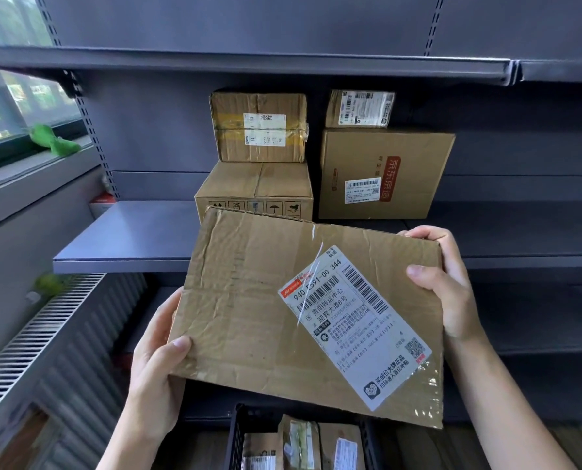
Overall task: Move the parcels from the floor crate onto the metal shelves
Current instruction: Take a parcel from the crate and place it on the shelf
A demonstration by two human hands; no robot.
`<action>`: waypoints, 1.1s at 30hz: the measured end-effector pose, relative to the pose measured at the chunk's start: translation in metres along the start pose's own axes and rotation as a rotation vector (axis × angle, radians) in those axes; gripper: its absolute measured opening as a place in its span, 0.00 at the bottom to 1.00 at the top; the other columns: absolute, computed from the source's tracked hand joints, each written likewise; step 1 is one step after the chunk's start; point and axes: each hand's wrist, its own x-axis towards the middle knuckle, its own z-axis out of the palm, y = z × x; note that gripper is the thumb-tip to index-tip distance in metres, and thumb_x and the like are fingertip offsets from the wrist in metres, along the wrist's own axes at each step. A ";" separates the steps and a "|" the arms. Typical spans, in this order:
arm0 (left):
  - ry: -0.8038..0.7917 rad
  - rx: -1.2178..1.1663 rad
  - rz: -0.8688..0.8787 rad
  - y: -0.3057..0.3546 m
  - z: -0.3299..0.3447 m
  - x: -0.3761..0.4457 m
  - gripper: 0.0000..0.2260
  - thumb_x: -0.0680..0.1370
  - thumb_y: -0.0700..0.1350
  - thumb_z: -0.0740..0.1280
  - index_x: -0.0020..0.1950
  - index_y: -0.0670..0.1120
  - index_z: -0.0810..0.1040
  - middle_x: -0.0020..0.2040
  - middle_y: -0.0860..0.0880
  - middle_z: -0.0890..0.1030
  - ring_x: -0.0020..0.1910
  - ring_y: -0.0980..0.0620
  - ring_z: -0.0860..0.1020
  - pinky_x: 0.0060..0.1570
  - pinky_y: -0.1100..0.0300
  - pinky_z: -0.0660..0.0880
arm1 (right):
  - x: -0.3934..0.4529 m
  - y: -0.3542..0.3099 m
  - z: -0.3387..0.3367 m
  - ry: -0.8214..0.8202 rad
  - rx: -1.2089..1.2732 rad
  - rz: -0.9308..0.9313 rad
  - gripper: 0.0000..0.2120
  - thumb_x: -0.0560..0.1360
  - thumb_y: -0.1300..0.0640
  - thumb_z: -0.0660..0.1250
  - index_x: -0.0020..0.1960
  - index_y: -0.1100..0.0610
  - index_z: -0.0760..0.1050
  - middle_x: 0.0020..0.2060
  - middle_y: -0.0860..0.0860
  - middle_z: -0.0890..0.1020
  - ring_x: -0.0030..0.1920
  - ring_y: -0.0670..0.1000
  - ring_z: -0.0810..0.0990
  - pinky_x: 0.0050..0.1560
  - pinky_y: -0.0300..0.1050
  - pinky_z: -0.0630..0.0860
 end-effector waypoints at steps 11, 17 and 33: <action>0.053 0.004 -0.053 0.005 0.003 -0.007 0.22 0.64 0.41 0.58 0.52 0.56 0.82 0.48 0.50 0.84 0.45 0.53 0.82 0.40 0.65 0.78 | 0.014 0.006 0.001 -0.052 0.036 0.099 0.12 0.64 0.62 0.62 0.45 0.50 0.75 0.35 0.48 0.78 0.36 0.53 0.75 0.32 0.45 0.75; 0.025 0.068 -0.003 0.035 0.006 0.022 0.22 0.63 0.41 0.60 0.53 0.55 0.80 0.50 0.50 0.83 0.45 0.51 0.81 0.39 0.60 0.77 | 0.057 -0.005 0.014 -0.109 0.095 0.066 0.12 0.64 0.61 0.62 0.44 0.49 0.75 0.38 0.53 0.75 0.38 0.57 0.73 0.35 0.47 0.73; 0.107 0.078 0.261 0.106 -0.033 0.063 0.21 0.65 0.37 0.54 0.50 0.55 0.77 0.43 0.55 0.81 0.40 0.56 0.78 0.36 0.69 0.75 | 0.125 -0.036 0.113 -0.298 0.115 -0.158 0.12 0.67 0.62 0.61 0.46 0.49 0.73 0.41 0.48 0.77 0.38 0.47 0.78 0.34 0.42 0.76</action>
